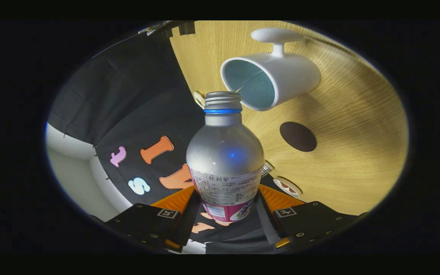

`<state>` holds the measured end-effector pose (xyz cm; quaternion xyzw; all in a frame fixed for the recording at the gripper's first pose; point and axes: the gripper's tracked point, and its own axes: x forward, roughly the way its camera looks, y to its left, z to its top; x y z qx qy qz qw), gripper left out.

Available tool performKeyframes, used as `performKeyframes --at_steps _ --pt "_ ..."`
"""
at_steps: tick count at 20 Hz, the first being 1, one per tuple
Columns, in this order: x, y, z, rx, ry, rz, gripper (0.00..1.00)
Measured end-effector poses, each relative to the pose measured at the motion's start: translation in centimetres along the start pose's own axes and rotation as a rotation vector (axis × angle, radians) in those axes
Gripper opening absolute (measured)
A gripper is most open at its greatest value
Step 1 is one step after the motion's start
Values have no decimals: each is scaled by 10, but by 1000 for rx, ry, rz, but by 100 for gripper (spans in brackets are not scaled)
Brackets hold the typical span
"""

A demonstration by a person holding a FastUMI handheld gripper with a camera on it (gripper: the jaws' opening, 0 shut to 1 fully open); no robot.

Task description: Take the bottle from table, then pour the juice into the cup, finally place the bottle on the coaster

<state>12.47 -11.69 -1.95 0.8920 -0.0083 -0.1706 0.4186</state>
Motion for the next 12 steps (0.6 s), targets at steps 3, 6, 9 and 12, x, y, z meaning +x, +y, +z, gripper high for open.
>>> performKeyframes --at_steps 3,6,9,12 --pt "1 1 0 10 -6 -2 76" --pt "1 4 0 21 -11 4 76" --pt "1 5 -1 25 -14 4 76" --pt "-1 5 1 24 -19 15 76"
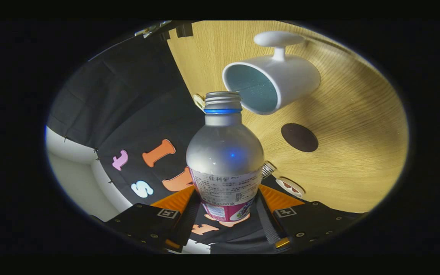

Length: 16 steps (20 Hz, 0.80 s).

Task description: Take the bottle from table, then pour the juice into the cup, finally place the bottle on the coaster

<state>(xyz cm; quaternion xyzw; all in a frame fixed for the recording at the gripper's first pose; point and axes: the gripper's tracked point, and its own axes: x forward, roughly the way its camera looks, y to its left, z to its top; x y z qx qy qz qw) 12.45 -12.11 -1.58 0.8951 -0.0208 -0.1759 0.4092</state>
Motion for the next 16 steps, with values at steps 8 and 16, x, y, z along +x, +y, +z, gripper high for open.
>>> performKeyframes --at_steps 8,16 --pt "1 14 1 45 -1 69 76" --pt "1 16 0 83 -3 81 76"
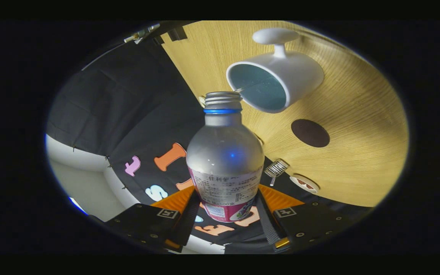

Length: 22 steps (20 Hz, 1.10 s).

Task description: Take the bottle from table, then pour the juice into the cup, finally place the bottle on the coaster

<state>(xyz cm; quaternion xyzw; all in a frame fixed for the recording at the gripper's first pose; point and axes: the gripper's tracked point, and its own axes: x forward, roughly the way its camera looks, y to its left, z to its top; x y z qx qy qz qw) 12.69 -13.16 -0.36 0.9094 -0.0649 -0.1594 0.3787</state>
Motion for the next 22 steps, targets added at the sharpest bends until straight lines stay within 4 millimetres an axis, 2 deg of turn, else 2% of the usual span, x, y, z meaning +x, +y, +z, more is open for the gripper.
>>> performKeyframes --at_steps 5,22 --pt "-1 -4 3 16 -8 4 76" --pt "4 5 -6 78 -10 44 76"
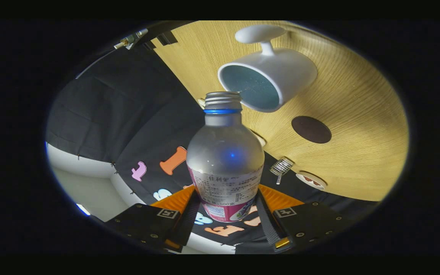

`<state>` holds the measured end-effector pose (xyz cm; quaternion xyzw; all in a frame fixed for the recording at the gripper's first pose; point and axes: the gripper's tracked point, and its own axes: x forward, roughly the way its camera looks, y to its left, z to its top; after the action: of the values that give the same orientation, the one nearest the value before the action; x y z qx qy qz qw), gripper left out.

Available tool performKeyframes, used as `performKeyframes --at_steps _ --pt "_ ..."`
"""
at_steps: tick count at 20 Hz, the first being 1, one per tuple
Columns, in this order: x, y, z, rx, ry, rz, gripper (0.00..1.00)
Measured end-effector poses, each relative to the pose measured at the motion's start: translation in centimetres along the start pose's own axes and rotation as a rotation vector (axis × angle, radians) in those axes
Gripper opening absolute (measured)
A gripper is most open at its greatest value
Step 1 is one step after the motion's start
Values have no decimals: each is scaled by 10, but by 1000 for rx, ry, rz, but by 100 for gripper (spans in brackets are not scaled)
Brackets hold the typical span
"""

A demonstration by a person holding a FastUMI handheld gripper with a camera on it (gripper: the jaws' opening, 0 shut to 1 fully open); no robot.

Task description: Take the bottle from table, then pour the juice into the cup, finally place the bottle on the coaster

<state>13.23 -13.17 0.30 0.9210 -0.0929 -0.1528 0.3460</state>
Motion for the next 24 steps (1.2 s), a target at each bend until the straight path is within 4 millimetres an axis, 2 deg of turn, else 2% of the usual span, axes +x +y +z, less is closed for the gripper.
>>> performKeyframes --at_steps 9,16,18,21,24 --pt "0 1 2 27 2 11 76" --pt "-1 -9 2 -85 17 -31 76" --pt "-1 -19 4 -203 10 -74 76" --pt "5 -43 9 -491 3 -153 76" --pt "-3 -51 15 -719 22 -188 76"
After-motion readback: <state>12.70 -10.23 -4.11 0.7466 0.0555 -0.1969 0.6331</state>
